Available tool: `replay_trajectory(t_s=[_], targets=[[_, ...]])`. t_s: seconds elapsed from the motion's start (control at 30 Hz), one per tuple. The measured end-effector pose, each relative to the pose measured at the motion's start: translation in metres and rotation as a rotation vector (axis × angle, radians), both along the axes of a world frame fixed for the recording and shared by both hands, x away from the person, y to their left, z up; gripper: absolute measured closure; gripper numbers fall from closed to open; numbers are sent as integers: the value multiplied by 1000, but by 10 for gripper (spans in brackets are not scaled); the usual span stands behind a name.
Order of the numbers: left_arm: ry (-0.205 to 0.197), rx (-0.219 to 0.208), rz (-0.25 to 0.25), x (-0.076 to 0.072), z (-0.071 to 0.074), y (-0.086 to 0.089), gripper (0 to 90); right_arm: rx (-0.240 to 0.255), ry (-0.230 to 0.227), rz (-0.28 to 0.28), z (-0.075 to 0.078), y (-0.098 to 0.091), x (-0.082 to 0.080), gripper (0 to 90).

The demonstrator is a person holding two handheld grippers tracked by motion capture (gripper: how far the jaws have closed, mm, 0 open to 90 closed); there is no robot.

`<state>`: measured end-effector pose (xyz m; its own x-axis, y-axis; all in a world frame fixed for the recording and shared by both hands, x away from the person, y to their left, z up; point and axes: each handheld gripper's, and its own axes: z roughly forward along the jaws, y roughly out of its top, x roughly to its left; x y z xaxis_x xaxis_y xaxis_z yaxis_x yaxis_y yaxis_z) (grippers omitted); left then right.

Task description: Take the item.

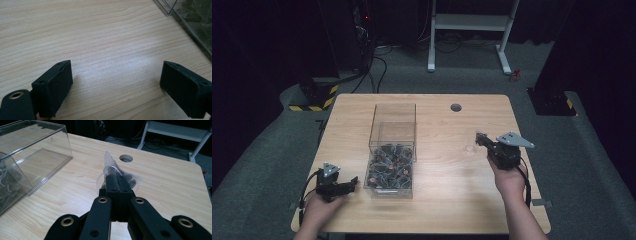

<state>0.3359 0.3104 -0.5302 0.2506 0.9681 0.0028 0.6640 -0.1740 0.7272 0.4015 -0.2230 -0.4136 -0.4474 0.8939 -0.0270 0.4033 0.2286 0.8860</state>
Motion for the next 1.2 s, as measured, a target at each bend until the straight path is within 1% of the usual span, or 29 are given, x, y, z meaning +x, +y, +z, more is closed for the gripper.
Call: replay_trajectory(t_s=[0.3,0.47,0.73,0.9,1.0,1.2], targets=[[0,0,0,0,0,0,113,-24,9,-12,8,5,16,900],[0,0,0,0,0,0,113,-38,19,-17,7,9,24,900],[0,0,0,0,0,0,113,-63,58,-24,-2,13,36,900],[0,0,0,0,0,0,113,-77,79,-31,-7,16,41,900],[0,0,0,0,0,0,113,-86,102,-35,-12,16,45,900],[0,-1,0,0,0,0,113,-97,132,-41,-20,18,49,900]])
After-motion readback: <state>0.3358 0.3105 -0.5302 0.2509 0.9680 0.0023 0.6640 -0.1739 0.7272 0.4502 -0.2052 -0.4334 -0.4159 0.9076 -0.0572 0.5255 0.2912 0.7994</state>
